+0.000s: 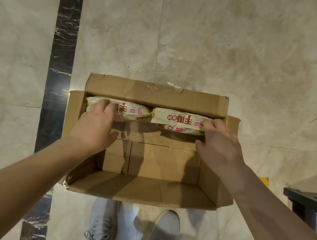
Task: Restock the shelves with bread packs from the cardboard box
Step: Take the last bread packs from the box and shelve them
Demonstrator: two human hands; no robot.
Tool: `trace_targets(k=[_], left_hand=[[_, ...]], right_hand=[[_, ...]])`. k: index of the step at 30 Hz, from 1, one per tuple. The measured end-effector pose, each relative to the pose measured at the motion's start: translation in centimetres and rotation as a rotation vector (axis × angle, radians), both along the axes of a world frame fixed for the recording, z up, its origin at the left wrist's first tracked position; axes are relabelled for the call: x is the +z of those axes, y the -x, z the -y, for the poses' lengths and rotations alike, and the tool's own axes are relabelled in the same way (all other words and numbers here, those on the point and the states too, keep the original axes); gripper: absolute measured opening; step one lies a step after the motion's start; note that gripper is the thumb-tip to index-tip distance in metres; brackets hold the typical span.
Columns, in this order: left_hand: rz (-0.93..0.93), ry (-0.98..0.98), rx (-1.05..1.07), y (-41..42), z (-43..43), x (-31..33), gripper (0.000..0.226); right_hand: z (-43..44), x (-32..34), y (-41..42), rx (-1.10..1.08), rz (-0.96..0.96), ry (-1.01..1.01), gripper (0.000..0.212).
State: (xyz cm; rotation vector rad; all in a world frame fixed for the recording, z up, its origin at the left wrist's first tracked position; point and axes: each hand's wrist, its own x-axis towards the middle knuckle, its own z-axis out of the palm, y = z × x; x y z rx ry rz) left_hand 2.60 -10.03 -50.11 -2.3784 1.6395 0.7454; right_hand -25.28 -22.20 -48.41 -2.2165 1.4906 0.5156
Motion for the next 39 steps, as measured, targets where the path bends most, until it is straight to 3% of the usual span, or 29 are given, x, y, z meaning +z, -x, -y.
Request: trace_targets(k=[7,12,17,20,28,33,39], left_hand=[[0.16,0.036,-0.036,-2.6,0.1,-4.4,0.077],[0.285,0.022,-0.088,-3.2,0.4,-6.1,0.059],[0.256,0.046,-0.11,-3.6,-0.5,-6.8,0.053],[0.196,0.068,-0.095,-3.3,-1.1,-6.8,0.046],[-0.116,0.061,0.129,-3.6,-1.6,-2.5,0.057],[-0.281,0.059,0.234,-4.7,-1.4,3.4,0.06],[-0.448,0.136,0.321,-5.6,-1.1,12.7,0.049]], right_hand=[[1.0,-4.9,0.4,0.014,-0.02,0.081,0.049],[1.5,-6.6,0.2,0.096,-0.122,0.211,0.043],[0.1,-7.2,1.1,0.154,-0.07,0.225,0.041],[-0.6,-7.8,1.7,0.199,-0.11,0.125,0.045],[-1.2,-4.3,2.6,0.003,0.154,-0.035,0.028],[-1.1,0.9,3.1,-0.249,0.346,-0.093,0.022],[-0.3,10.6,4.4,-0.442,0.562,-0.096,0.018]])
